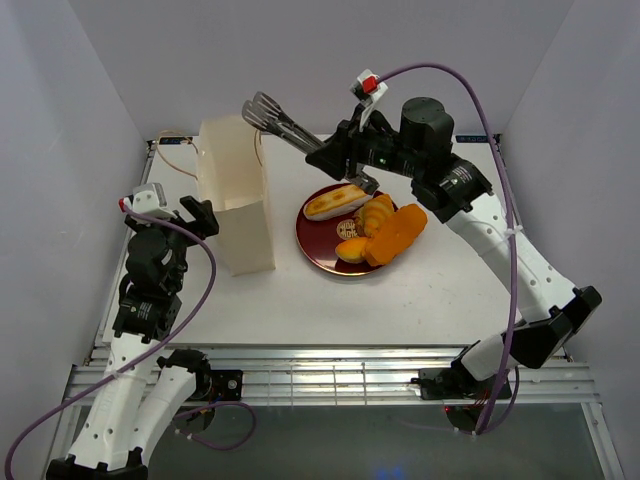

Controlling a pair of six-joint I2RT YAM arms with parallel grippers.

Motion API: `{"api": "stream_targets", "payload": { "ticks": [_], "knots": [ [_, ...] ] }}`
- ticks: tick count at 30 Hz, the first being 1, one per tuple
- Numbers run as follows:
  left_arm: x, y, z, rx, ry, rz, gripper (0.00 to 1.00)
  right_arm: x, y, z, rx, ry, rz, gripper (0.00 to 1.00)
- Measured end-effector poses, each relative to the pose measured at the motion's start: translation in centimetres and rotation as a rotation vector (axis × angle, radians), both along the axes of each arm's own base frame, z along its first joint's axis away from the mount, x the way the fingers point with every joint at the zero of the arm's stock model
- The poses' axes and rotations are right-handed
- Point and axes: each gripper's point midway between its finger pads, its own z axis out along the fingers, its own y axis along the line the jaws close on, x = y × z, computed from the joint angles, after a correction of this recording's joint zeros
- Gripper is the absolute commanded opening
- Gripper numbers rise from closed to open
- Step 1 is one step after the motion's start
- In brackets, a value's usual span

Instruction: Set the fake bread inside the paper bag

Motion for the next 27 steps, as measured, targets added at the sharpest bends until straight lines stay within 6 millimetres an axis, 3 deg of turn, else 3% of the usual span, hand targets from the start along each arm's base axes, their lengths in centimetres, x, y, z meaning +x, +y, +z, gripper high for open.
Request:
{"api": "stream_targets", "payload": {
  "ticks": [5, 8, 21, 27],
  "knots": [
    [0.0, 0.0, 0.0, 0.0, 0.0, 0.003, 0.97, -1.0, -1.1, -0.2, 0.004, -0.01, -0.017, 0.48],
    [0.0, 0.1, 0.0, -0.001, -0.001, 0.003, 0.97, -1.5, -2.0, -1.4, -0.007, 0.0, -0.038, 0.47],
    [-1.0, 0.2, 1.2, -0.013, -0.047, -0.001, 0.97, -3.5, -7.5, -12.2, -0.122, 0.126, -0.226, 0.46],
    [-1.3, 0.2, 1.6, -0.02, -0.062, -0.002, 0.97, -3.5, -10.0, -16.6, -0.173, 0.188, -0.338, 0.46]
  ]
}}
